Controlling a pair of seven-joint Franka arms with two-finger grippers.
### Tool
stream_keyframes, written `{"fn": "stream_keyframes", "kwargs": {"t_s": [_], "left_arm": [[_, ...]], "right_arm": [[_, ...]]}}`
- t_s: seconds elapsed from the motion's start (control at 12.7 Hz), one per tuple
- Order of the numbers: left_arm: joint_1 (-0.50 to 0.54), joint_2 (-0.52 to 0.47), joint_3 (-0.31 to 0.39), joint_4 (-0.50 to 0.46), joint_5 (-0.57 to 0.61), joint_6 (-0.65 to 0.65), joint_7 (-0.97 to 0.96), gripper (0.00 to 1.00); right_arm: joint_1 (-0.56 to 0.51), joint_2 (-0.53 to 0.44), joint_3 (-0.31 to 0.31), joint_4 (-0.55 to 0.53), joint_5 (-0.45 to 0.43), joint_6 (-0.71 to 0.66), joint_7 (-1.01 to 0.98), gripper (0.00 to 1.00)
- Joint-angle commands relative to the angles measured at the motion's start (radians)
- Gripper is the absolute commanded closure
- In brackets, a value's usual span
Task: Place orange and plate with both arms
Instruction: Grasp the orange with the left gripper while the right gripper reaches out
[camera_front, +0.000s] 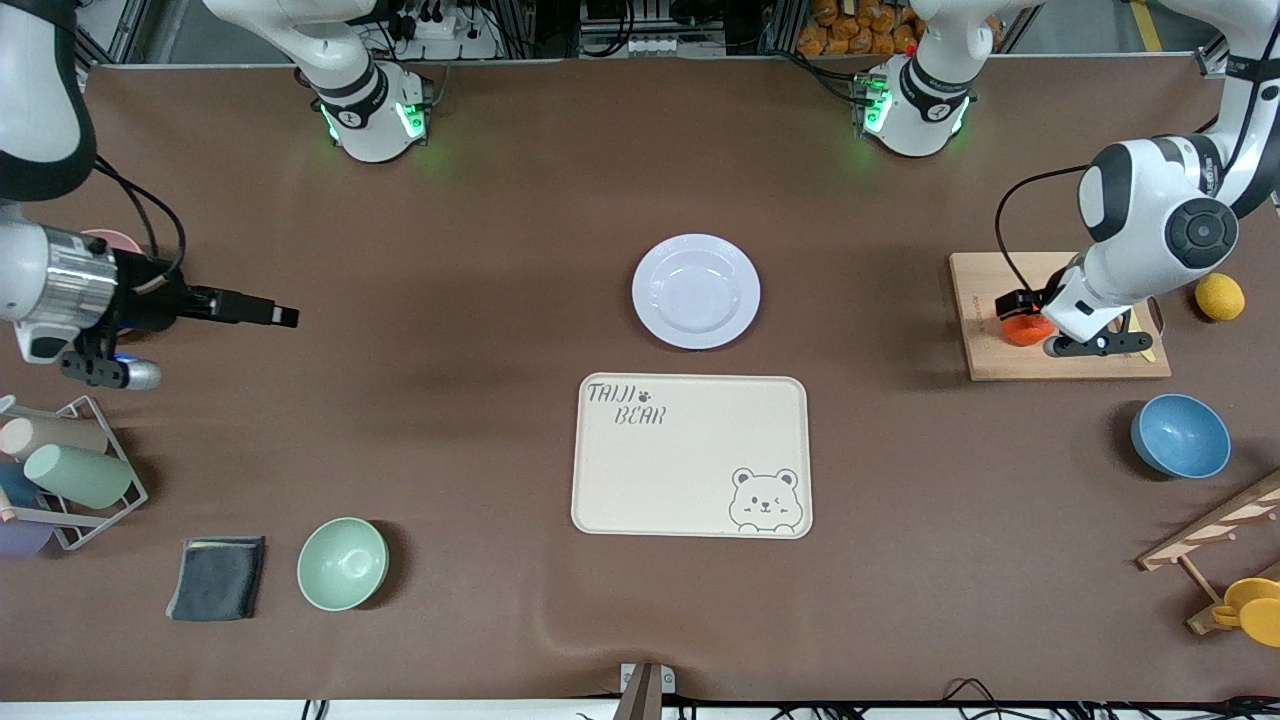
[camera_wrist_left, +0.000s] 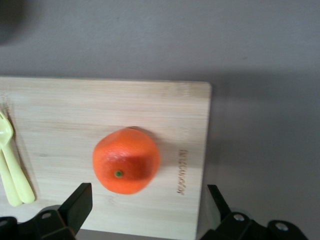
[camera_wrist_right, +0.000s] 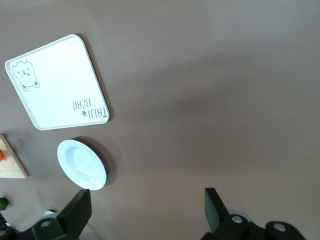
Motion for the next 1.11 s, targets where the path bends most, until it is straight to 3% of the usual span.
{"fn": "stream_keyframes", "kwargs": {"t_s": [0.0, 0.32, 0.63, 0.95, 1.03], "left_arm": [[0.048, 0.007, -0.013, -0.049, 0.032, 0.095, 0.0, 0.0], [0.071, 0.062, -0.011, -0.103, 0.034, 0.243, 0.0, 0.0], [0.132, 0.128, -0.013, -0.107, 0.146, 0.325, 0.0, 0.0], [0.139, 0.148, -0.014, -0.107, 0.152, 0.357, -0.003, 0.0], [0.139, 0.146, -0.014, -0.109, 0.152, 0.357, -0.005, 0.61]], "right_arm": [[0.021, -0.01, -0.006, -0.037, 0.034, 0.026, 0.034, 0.0], [0.021, -0.013, -0.006, -0.113, 0.154, 0.093, 0.034, 0.0], [0.05, -0.022, -0.004, -0.19, 0.198, 0.175, 0.036, 0.0], [0.055, -0.013, -0.004, -0.201, 0.229, 0.192, 0.036, 0.0], [0.055, -0.013, -0.004, -0.215, 0.279, 0.193, 0.034, 0.0]]}}
